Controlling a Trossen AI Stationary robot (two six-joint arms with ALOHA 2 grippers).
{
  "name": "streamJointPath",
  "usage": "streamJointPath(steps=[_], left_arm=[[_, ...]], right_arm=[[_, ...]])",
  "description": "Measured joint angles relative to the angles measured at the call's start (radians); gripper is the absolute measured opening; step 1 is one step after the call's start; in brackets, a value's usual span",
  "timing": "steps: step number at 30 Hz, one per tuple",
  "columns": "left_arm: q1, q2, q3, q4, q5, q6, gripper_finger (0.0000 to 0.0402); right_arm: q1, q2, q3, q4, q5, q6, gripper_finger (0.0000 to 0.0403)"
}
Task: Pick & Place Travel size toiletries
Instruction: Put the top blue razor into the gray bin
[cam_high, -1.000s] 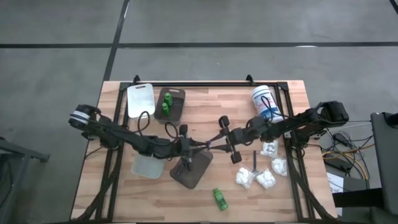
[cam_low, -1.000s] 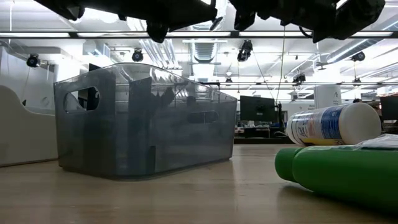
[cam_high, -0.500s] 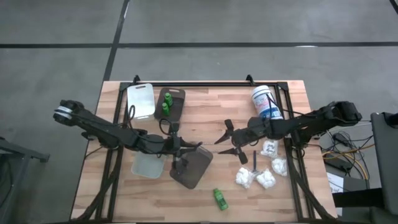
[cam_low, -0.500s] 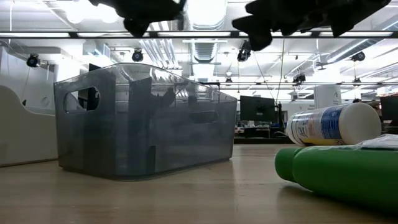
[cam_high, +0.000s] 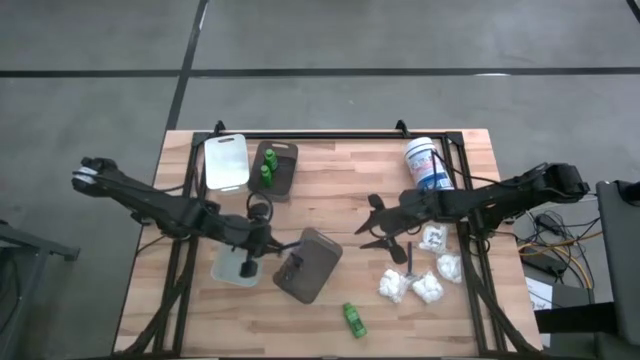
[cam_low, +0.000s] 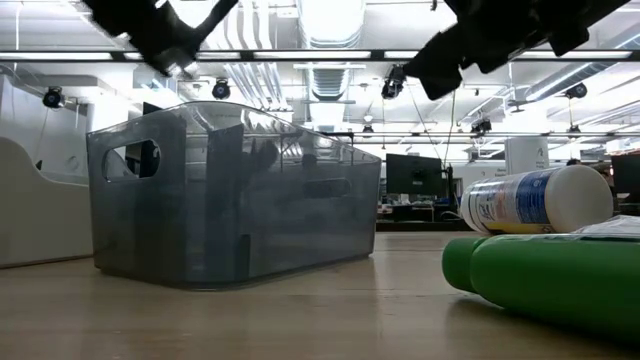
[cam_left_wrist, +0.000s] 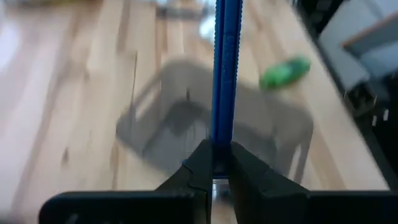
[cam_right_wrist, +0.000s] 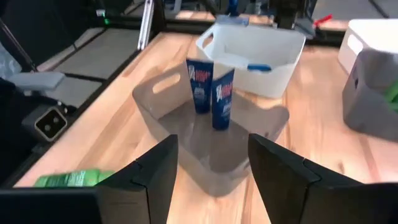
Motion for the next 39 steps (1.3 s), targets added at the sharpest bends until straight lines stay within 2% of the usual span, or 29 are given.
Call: streamJointPath(steps=[4, 9, 18, 29, 39], left_arm=[[-0.026, -0.018, 0.000, -0.110, 0.037, -0.037, 0.0034], [-0.078, -0.027, 0.000, -0.162, 0.079, -0.060, 0.0034], [-0.164, -0.027, -0.021, -0.328, 0.082, -0.066, 0.0035], [-0.166, -0.031, -0.152, -0.340, 0.081, -0.066, 0.0035], [-0.165, -0.082, -0.252, -0.342, 0.080, -0.059, 0.0035]], right_arm=[[0.000, 0.007, -0.009, -0.009, 0.000, 0.000, 0.0172], [0.000, 0.007, -0.032, -0.008, 0.000, 0.000, 0.0155], [0.000, 0.007, -0.058, -0.002, 0.000, 0.031, 0.0125], [0.000, 0.007, -0.060, -0.002, 0.000, 0.033, 0.0087], [0.000, 0.007, -0.060, 0.001, -0.001, 0.027, 0.0053]])
